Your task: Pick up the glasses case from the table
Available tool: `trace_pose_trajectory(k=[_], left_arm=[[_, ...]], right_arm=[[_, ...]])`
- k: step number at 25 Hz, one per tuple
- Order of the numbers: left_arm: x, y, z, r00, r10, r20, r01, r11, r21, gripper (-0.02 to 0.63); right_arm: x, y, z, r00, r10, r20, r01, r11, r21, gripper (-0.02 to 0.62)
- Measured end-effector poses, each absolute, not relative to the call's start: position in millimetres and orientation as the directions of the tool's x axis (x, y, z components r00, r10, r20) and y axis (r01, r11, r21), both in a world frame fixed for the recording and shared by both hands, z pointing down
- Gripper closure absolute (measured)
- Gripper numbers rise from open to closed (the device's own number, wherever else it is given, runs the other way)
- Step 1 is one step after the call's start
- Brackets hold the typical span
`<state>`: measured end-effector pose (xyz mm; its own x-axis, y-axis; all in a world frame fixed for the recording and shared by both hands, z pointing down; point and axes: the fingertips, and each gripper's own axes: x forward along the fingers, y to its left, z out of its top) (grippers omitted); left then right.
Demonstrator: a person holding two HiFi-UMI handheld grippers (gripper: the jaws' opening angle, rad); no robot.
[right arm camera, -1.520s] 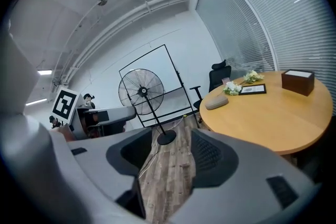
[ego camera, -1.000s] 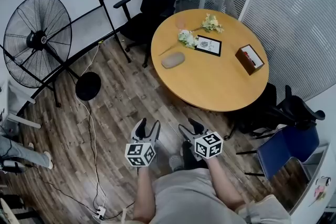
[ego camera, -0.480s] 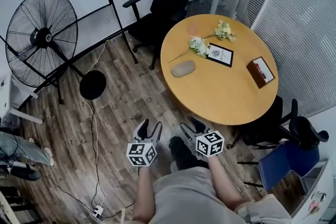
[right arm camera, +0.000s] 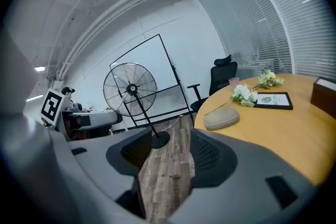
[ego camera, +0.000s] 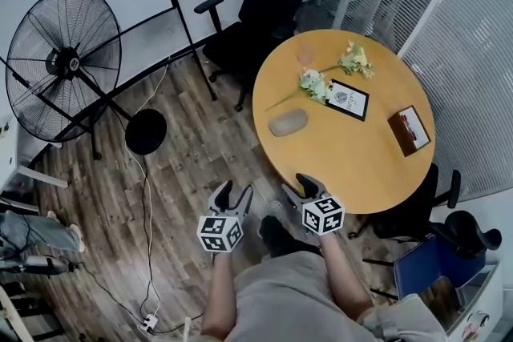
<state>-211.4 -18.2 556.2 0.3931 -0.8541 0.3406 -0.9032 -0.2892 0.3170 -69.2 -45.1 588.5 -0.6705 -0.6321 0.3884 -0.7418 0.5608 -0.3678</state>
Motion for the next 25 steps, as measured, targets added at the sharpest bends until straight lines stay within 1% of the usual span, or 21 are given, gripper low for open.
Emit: trace_pose_trajectory(k=[5, 10, 16, 25], left_arm=[[-208.6, -58.4, 552.5, 0.413, -0.842, 0.347, -0.898, -0.314, 0.308, 0.373], [-208.1, -102.6, 553.3, 0.421, -0.835, 0.354, -0.896, -0.324, 0.303, 0.373], [-201.3, -157.1, 554.5, 0.442, -0.824, 0.353, -0.89, -0.353, 0.291, 0.373], [-194.2, -224.7, 566.9, 0.472, -0.801, 0.369, -0.878, -0.387, 0.281, 0.373]], right_arm=[[-62.5, -92.8, 587.4, -0.651, -0.667, 0.362, -0.751, 0.497, -0.436, 0.38], [-62.2, -133.8, 595.0, -0.64, -0.67, 0.376, -0.76, 0.48, -0.439, 0.38], [-54.9, -187.3, 607.8, -0.621, -0.69, 0.372, -0.758, 0.406, -0.511, 0.38], [-53.2, -252.4, 621.7, -0.605, -0.703, 0.373, -0.762, 0.376, -0.527, 0.38]])
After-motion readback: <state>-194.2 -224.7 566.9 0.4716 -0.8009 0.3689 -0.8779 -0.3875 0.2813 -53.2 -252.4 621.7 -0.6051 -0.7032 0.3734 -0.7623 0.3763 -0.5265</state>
